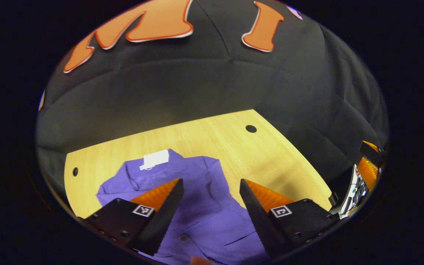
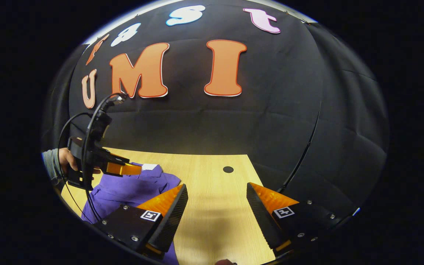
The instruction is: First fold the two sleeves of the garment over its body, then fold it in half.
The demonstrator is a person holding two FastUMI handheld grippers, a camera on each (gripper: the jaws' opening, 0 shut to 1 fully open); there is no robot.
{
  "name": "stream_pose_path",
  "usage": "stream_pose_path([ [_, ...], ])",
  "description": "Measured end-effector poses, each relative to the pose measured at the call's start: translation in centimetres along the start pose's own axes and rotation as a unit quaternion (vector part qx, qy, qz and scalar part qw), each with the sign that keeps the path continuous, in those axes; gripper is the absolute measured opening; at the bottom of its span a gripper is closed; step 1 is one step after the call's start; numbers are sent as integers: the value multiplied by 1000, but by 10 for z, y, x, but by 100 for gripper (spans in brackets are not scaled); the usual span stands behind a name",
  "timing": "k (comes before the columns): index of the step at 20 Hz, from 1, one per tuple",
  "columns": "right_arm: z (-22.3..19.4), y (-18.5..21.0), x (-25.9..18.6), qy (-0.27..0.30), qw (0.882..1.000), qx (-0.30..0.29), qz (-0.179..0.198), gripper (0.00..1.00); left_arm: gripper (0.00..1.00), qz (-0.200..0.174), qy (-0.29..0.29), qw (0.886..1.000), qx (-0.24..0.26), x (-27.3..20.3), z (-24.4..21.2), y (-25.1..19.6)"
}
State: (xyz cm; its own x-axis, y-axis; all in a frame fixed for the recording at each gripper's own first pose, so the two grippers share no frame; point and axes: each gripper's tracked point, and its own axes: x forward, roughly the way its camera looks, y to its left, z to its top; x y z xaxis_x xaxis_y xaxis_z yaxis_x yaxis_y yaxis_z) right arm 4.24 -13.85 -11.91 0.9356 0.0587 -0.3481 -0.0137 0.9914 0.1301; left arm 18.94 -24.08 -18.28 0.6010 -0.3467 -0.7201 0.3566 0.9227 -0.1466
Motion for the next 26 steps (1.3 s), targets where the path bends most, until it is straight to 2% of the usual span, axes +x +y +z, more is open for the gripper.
stream_pose_path([
  [4, 5, 25, 8, -5, 1000, -8, 20, 95, 100, 39, -63, 997, -24, -54, 7, 31],
  [8, 20, 56, 14, -27, 999, -17, 42, 95, 100, 86, -147, 985, -32, -117, 20, 60],
  [14, 51, 94, 10, -89, 993, -30, 65, 95, 100, 137, -265, 953, -46, -212, 23, 78],
  [17, 52, 115, 6, -98, 992, -23, 83, 95, 100, 160, -283, 944, -58, -237, -2, 84],
  [20, 53, 128, -2, -110, 989, -27, 96, 95, 99, 191, -305, 932, -47, -262, -18, 90],
  [24, 62, 142, -14, -140, 983, -19, 116, 95, 99, 232, -348, 908, -26, -302, -20, 93],
  [26, 68, 148, -17, -154, 980, -8, 123, 95, 99, 259, -374, 891, -11, -326, -9, 96],
])
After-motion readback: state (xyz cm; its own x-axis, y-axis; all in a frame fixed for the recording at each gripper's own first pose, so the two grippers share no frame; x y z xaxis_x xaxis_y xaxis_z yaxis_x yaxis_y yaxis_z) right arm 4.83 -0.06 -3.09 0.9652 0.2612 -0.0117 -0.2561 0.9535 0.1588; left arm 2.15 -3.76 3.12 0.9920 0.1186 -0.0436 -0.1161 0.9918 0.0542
